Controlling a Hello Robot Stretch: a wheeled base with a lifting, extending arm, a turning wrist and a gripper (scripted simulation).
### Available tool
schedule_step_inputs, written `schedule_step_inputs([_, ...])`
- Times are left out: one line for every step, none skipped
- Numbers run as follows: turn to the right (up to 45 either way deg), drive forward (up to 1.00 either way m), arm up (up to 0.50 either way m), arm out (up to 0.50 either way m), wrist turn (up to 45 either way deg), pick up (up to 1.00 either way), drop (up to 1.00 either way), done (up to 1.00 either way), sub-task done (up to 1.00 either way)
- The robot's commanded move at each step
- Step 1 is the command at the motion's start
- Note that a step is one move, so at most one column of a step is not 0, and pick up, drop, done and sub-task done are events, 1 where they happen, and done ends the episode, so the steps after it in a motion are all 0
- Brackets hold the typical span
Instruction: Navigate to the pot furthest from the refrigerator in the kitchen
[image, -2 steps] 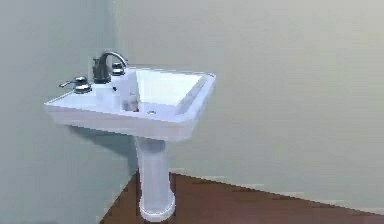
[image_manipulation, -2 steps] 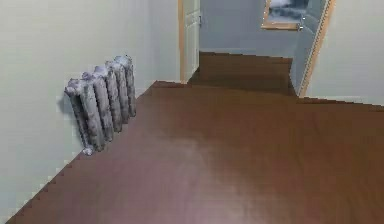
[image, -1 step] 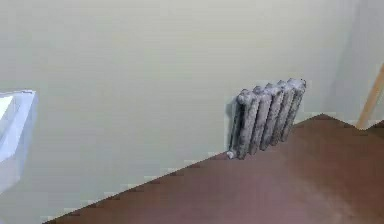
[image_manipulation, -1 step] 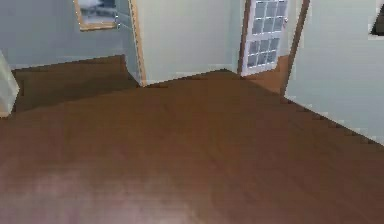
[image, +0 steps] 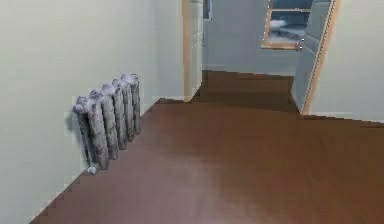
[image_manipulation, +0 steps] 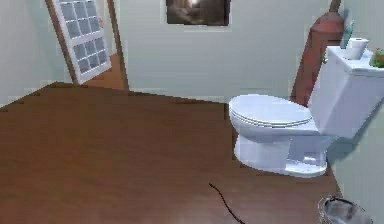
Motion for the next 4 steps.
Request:
schedule_step_inputs([21.0, 0.00, 0.00, 0.00, 0.0, 0.00, 0.00, 0.00, 0.00])
schedule_step_inputs([0.0, 1.00, 0.00, 0.00, 0.0, 0.00, 0.00, 0.00, 0.00])
schedule_step_inputs([0.0, 1.00, 0.00, 0.00, 0.0, 0.00, 0.00, 0.00, 0.00])
schedule_step_inputs([0.0, 1.00, 0.00, 0.00, 0.0, 0.00, 0.00, 0.00, 0.00])
